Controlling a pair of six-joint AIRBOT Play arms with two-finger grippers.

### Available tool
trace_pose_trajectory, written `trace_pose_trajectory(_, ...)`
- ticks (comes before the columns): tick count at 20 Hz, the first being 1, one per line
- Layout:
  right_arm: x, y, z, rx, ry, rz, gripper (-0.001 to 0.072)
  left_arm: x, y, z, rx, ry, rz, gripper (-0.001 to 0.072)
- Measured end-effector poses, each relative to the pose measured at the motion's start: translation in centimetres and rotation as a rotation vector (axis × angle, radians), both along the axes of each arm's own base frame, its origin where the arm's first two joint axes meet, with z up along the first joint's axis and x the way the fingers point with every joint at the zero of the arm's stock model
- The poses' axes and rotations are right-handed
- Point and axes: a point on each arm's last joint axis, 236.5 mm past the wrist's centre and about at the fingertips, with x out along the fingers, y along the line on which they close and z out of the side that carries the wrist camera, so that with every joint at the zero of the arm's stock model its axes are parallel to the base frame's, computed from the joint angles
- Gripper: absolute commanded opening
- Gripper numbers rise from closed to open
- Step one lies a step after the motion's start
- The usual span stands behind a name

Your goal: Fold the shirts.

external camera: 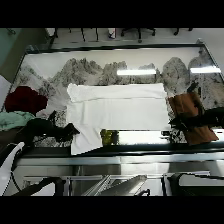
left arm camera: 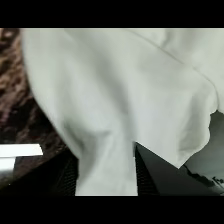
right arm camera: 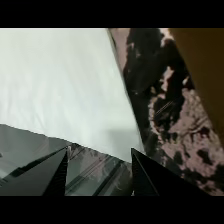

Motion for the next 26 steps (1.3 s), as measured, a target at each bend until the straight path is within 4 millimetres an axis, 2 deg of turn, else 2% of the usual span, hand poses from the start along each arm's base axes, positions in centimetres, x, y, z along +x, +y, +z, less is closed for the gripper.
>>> trace_pose_trajectory(1, -0.1, 0.0, -0.2, 0.004, 0.007, 0.000, 0.0446, -0.4, -0.4, -0.6, -0.001, 0.020, -0.014, 0.0060)
trace_pose_trajectory(2, -0.2, 0.1, -0.4, 0.006, 0.012, 0.002, 0.0445, -0.5, -0.7, -0.9, -0.005, 0.032, -0.020, 0.0059)
trace_pose_trajectory(3, -0.3, 0.1, -0.6, 0.006, 0.018, 0.005, 0.0445, -0.6, -1.0, -1.2, -0.005, 0.040, -0.024, 0.0016)
trace_pose_trajectory(8, -0.9, 0.0, -1.6, 0.002, 0.049, 0.021, 0.0444, -0.5, -0.8, -0.8, 0.016, 0.011, -0.044, 0.0016)
trace_pose_trajectory(11, -0.4, -0.6, -1.6, -0.020, 0.040, 0.023, 0.0444, -0.8, 1.1, 0.6, 0.044, -0.012, -0.045, 0.0015)
trace_pose_trajectory(13, 0.0, -1.0, -1.5, -0.035, 0.028, 0.021, 0.0444, -1.3, 1.9, 2.4, 0.033, -0.024, -0.038, 0.0016)
trace_pose_trajectory(17, 0.4, -0.9, -2.0, -0.019, 0.036, 0.015, 0.0444, -1.8, 3.9, 4.8, 0.054, -0.066, -0.011, 0.0015)
trace_pose_trajectory(19, 0.1, -0.2, -2.5, 0.013, 0.062, 0.026, 0.0444, -2.0, 4.4, 5.4, 0.063, -0.076, -0.004, 0.0015)
trace_pose_trajectory(25, -2.5, 4.4, -3.3, 0.130, 0.169, 0.135, 0.0421, -2.0, 4.6, 5.9, 0.063, -0.088, 0.005, 0.0015)
trace_pose_trajectory(26, -2.8, 5.0, -3.3, 0.140, 0.180, 0.153, 0.0278, -2.1, 4.6, 6.0, 0.062, -0.086, 0.007, 0.0015)
